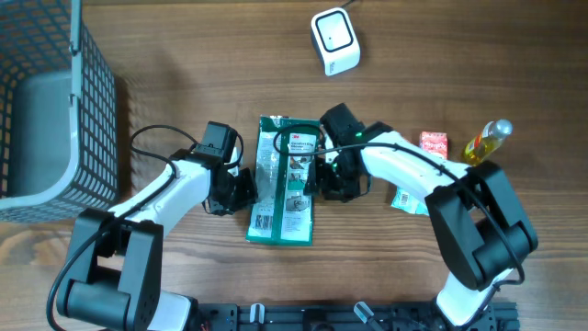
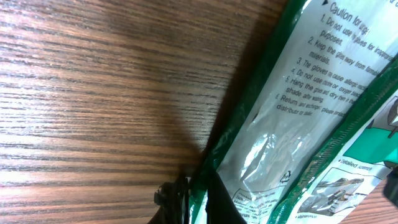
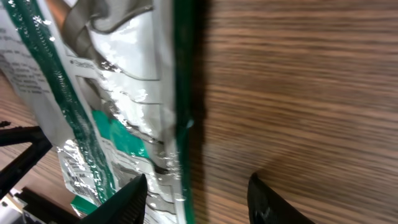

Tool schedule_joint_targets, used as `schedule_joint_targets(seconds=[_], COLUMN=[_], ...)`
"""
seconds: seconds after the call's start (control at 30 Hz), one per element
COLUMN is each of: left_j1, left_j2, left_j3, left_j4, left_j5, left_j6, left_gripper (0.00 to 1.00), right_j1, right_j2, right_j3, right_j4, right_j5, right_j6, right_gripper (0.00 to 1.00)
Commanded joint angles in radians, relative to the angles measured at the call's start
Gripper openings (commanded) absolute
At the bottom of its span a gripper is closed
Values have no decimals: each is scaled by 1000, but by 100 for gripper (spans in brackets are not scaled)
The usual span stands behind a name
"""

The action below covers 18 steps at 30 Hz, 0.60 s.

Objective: Scan the item barcode

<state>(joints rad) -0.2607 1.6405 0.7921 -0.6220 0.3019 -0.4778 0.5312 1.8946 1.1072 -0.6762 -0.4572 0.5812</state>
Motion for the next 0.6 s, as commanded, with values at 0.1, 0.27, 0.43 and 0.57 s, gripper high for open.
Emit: schedule_joint_targets(seconds=[0.1,0.27,0.43,0.57], left_j1=[-4,-4,-4,-4], left_j2=[37,37,37,37], left_j3=[-10,-10,-10,-10], left_j4=[6,-2,-1,-1], left_j5=[-14,-14,-14,-14], left_j6=[-13,-13,-13,-13], left_gripper=[4,4,4,4], right_j1=[23,50,54,55], right_j2=[16,17,17,17], right_j3=[-61,-285,-379,-379], right_j4=[68,480,773,837], right_j5=[-86,-274,-402,-389], right_j6=[48,191,220,228], right_gripper=[50,48,48,46])
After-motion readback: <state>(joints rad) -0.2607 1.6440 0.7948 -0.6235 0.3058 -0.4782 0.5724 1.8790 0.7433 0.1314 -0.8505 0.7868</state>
